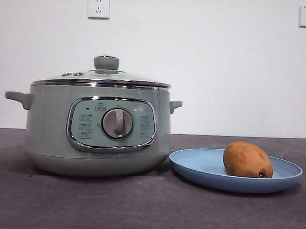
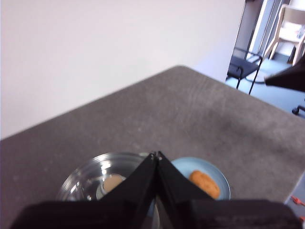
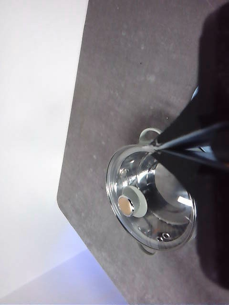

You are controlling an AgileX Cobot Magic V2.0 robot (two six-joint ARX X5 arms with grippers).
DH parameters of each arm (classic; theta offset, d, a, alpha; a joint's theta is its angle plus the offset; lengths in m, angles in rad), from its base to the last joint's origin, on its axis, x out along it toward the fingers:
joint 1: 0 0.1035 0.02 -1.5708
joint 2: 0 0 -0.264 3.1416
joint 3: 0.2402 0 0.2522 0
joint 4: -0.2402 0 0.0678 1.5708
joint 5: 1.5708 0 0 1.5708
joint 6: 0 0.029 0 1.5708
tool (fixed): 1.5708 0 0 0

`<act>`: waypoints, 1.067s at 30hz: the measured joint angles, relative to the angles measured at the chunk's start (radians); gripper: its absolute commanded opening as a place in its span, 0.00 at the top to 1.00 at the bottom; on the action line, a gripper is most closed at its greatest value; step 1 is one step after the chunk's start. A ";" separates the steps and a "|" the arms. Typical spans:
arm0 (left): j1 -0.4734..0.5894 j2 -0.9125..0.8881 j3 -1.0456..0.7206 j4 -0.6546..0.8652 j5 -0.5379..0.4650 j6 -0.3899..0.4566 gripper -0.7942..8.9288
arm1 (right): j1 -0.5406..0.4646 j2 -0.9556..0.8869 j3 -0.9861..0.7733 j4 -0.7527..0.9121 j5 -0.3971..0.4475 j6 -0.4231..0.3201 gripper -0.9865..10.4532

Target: Take the potato out from the steamer,put the potato on the plate,close the lid

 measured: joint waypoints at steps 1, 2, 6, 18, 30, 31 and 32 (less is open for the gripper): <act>0.000 0.003 0.000 -0.009 0.000 0.000 0.92 | 0.000 0.000 0.000 0.000 0.000 0.000 0.91; 0.000 0.006 0.000 -0.013 0.000 0.000 0.92 | 0.000 0.000 0.000 0.000 0.000 0.000 0.91; 0.000 0.025 0.000 -0.018 0.000 0.000 0.92 | 0.000 0.000 0.000 -0.001 0.000 0.000 0.91; 0.000 0.087 0.000 -0.025 -0.001 0.003 0.92 | 0.000 0.000 0.000 -0.003 0.000 0.000 0.91; 0.077 0.034 -0.084 0.060 -0.026 0.037 0.92 | 0.000 0.000 0.000 -0.004 0.000 -0.002 0.91; 0.085 0.013 -0.124 0.103 -0.025 0.037 0.92 | 0.000 0.000 0.000 -0.004 0.000 -0.002 0.91; 0.093 -0.013 -0.171 0.148 -0.024 0.037 0.92 | 0.000 0.000 0.000 -0.004 0.000 -0.002 0.91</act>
